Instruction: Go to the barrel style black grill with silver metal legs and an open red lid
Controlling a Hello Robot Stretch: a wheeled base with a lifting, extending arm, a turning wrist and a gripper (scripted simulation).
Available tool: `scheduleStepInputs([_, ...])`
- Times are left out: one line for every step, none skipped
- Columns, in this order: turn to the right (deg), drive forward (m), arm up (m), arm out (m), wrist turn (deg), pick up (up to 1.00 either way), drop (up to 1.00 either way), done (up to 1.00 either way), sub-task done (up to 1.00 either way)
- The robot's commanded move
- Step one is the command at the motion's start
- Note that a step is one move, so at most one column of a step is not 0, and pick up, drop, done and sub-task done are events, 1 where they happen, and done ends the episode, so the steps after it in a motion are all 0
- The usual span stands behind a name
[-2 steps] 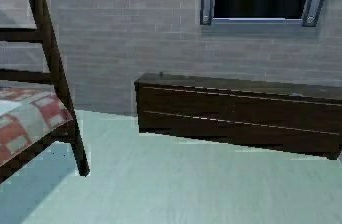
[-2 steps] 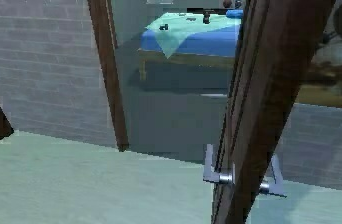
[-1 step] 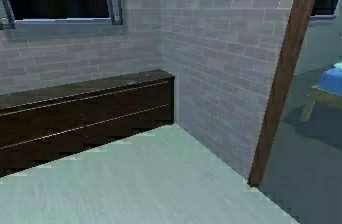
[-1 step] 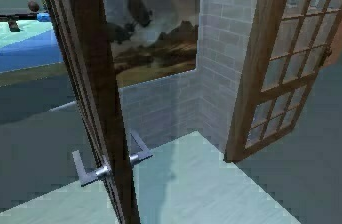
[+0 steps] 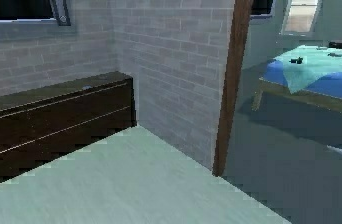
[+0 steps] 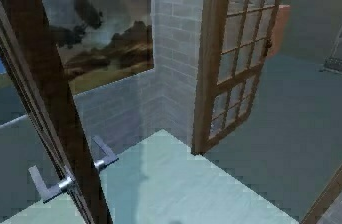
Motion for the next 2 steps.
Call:
scheduleStepInputs([0.0,0.50,0.00,0.00,0.0,0.00,0.00,0.00,0.00])
scheduleStepInputs([39.0,0.00,0.00,0.00,0.0,0.00,0.00,0.00,0.00])
